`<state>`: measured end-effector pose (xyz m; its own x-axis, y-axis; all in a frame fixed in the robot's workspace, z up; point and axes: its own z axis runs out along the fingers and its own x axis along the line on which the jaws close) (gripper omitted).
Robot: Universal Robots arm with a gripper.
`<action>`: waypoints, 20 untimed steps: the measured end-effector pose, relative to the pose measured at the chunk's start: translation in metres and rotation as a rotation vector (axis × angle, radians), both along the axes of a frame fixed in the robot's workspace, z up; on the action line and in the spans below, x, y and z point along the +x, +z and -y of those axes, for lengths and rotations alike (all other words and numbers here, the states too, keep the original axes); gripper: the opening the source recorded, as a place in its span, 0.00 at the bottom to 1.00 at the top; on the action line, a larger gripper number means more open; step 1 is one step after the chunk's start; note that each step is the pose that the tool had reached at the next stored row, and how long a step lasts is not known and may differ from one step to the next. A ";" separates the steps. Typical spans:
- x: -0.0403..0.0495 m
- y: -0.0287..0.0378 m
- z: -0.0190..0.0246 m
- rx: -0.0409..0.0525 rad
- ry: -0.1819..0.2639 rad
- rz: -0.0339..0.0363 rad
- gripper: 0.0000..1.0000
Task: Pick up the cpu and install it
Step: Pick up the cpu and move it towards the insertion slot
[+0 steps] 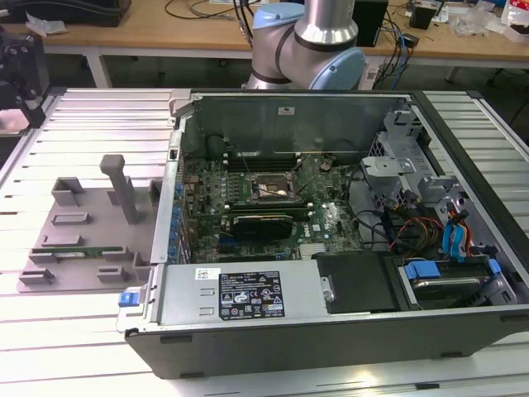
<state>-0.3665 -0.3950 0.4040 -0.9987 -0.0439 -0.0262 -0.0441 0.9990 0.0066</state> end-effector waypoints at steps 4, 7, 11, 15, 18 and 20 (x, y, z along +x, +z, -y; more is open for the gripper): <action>0.0077 -0.0001 0.0000 0.0000 0.000 0.0000 0.55; 0.0152 -0.0001 0.0000 0.0000 0.000 0.0000 0.55; 0.0284 -0.0003 0.0000 0.0000 0.000 -0.0002 0.55; 0.0473 -0.0004 0.0000 0.0000 0.000 -0.0004 0.55; 0.0604 -0.0005 0.0000 0.0000 0.000 -0.0005 0.55; 0.0648 -0.0005 0.0000 0.0000 0.000 -0.0005 0.55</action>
